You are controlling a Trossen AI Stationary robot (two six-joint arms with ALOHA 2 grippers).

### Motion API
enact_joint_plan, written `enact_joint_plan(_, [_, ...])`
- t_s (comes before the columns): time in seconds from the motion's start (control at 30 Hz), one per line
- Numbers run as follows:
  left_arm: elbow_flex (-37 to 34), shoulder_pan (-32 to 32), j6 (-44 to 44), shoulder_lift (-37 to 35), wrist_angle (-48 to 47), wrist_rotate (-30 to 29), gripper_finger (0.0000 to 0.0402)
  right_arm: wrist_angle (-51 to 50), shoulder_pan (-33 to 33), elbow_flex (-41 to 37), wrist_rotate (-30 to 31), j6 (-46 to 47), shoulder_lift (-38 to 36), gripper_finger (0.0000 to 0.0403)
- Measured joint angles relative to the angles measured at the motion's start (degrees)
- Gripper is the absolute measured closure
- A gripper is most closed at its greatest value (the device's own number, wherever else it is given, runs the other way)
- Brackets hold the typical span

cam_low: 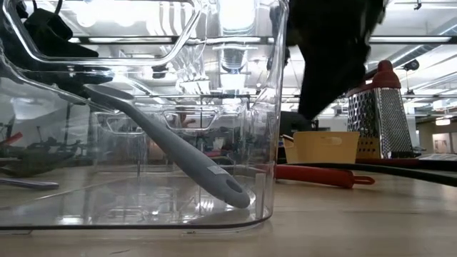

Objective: Pick & Place Kitchen Items
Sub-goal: Put the right black serving spoon into the bottom transparent bin

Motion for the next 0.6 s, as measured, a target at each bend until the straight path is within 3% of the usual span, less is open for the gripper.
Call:
enact_joint_plan(0.27, [0.0, 0.02, 0.01, 0.02, -0.01, 0.0, 0.0193, 5.58, -1.17, -6.93, -4.96, 4.69, 0.43, 0.0256])
enact_joint_plan(0.43, [0.0, 0.0, 0.01, 0.02, -0.01, 0.0, 0.0193, 12.79, -1.07, -9.79, -7.96, 5.49, 0.43, 0.0235])
enact_joint_plan(0.6, [0.0, 0.02, 0.0, 0.02, -0.01, -0.01, 0.0193, 12.96, -0.7, -11.27, -8.72, 6.73, 0.43, 0.021])
